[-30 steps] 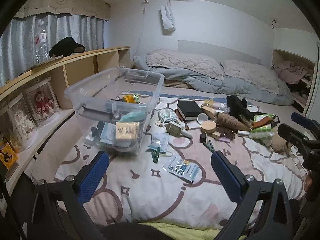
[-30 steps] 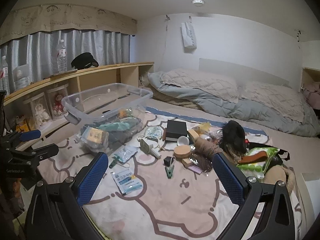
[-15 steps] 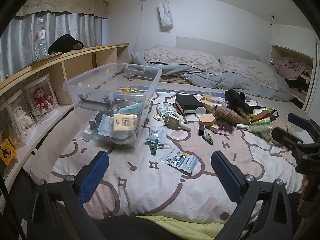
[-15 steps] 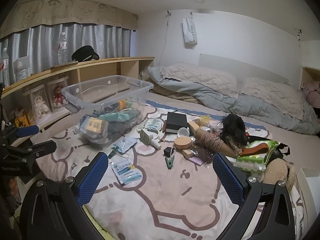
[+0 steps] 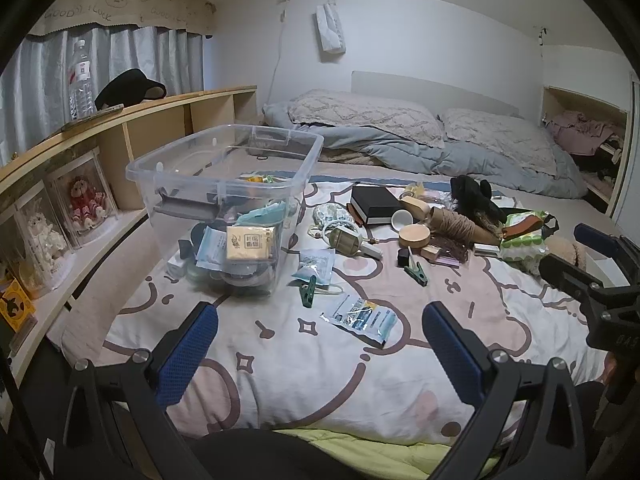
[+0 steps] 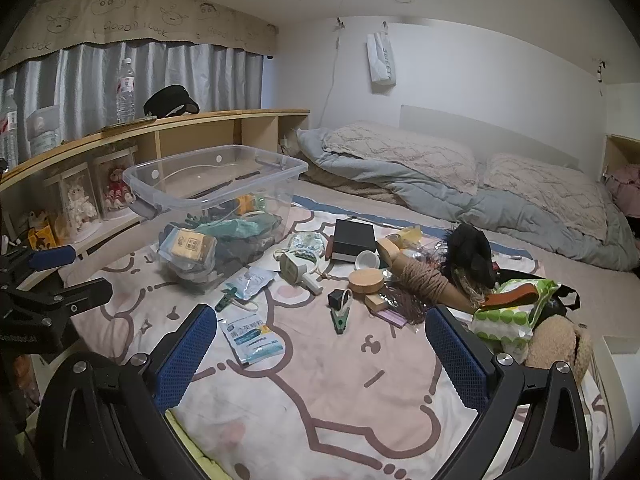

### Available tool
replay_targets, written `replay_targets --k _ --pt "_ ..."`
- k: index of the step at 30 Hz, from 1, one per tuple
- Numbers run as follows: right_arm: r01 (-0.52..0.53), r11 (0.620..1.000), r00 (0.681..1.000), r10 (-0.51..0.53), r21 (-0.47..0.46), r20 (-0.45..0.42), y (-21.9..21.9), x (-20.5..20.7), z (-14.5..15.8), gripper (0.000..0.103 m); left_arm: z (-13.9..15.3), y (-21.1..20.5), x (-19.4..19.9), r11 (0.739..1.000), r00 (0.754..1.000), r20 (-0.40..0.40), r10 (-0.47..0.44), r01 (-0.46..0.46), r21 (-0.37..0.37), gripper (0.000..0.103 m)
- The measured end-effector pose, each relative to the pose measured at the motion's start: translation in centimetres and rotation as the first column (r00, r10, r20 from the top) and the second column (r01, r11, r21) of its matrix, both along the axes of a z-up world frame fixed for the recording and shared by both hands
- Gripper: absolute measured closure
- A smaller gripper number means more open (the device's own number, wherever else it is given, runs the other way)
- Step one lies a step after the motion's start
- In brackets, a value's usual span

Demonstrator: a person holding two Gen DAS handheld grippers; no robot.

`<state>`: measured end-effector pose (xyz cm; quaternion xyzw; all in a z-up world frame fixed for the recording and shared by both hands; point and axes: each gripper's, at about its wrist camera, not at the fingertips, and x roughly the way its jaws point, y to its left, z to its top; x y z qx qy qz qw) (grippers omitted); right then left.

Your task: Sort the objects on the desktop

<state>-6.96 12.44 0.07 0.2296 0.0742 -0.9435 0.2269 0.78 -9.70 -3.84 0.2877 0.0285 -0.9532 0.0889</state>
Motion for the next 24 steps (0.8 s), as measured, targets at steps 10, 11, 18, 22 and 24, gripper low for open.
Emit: replay_targets --k 10,11,18,22,24 --pt "-0.002 1.0 1.0 0.002 -0.001 -0.001 0.1 -0.01 -0.07 0.0 -0.14 0.02 -0.04 1.0 1.0 -0.002 0.0 0.0 0.003 0.0" --pt "-0.001 1.0 1.0 0.001 -0.001 -0.001 0.1 0.0 -0.07 0.0 -0.13 0.07 -0.05 1.0 1.0 -0.002 0.0 0.0 0.003 0.0" --pt "-0.003 1.0 1.0 0.003 -0.001 -0.003 0.12 0.04 -0.08 0.0 -0.1 0.14 -0.02 1.0 1.0 -0.002 -0.002 0.002 0.002 0.0" --pt "-0.002 1.0 1.0 0.002 -0.001 -0.002 0.13 0.07 -0.05 0.0 -0.1 0.13 -0.03 1.0 1.0 -0.002 -0.002 0.002 0.004 0.0" --pt "-0.001 1.0 1.0 0.001 -0.003 -0.002 0.12 0.08 -0.05 0.0 -0.04 0.19 -0.06 1.0 1.0 -0.003 -0.001 0.001 0.003 0.0"
